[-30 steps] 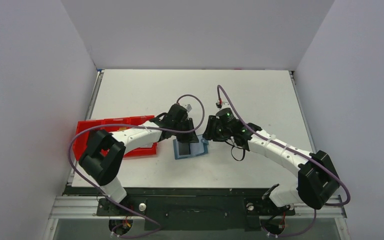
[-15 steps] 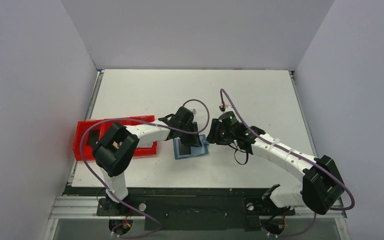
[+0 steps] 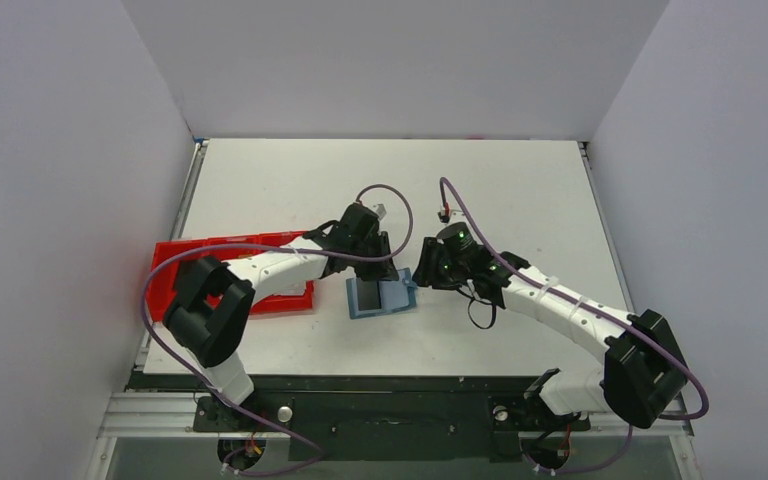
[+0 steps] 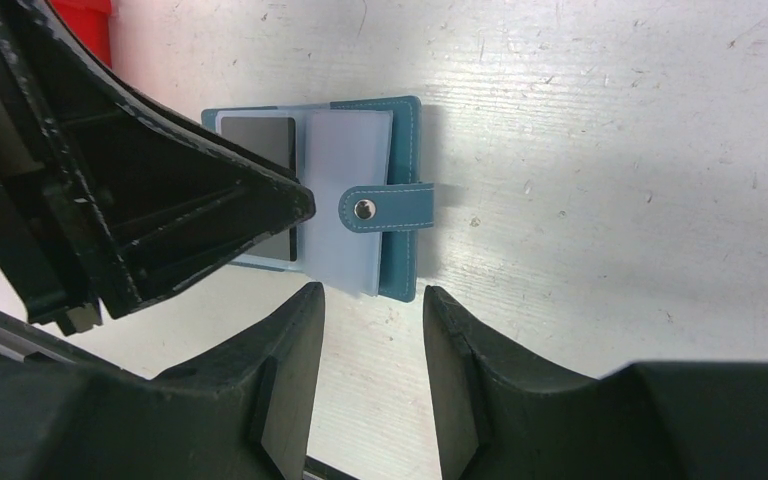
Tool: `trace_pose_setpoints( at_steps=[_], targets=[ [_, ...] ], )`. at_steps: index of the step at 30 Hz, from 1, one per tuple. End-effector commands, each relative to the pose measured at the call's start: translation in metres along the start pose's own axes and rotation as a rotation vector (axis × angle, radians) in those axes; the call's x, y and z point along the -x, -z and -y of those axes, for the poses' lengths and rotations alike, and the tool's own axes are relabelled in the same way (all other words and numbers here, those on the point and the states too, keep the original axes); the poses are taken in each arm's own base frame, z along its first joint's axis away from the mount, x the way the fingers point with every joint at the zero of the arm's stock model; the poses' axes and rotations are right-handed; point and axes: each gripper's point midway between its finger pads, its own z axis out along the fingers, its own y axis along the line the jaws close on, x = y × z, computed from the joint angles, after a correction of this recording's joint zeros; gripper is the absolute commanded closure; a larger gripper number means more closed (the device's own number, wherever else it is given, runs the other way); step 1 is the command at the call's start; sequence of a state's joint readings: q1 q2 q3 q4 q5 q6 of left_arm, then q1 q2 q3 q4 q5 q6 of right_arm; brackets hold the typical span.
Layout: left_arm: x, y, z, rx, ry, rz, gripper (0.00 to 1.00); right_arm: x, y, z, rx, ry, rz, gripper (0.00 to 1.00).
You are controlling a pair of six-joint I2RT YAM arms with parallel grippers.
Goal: Take the credit cards out of the card holder
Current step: Remove the credit card from the card holder.
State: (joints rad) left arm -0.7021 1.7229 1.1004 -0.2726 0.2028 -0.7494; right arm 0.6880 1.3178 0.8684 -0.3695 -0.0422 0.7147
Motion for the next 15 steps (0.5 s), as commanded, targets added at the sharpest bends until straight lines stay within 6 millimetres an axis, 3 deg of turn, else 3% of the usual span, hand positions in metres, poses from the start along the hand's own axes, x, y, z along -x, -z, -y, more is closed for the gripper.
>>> trace_pose_setpoints(
  at_steps=[1,8,15],
  targets=[
    [0.012,0.016,-0.002,0.003,-0.012,0.052,0.78,0.017,0.004,-0.018,0.04,0.019,0.037,0.62],
    [0.013,0.022,-0.02,0.059,0.002,0.074,0.8,0.018,0.003,-0.036,0.073,0.038,0.029,0.62],
    [0.01,0.041,-0.065,0.161,0.063,0.113,0.84,0.005,-0.021,-0.068,0.156,0.041,-0.053,0.62]
  ],
)
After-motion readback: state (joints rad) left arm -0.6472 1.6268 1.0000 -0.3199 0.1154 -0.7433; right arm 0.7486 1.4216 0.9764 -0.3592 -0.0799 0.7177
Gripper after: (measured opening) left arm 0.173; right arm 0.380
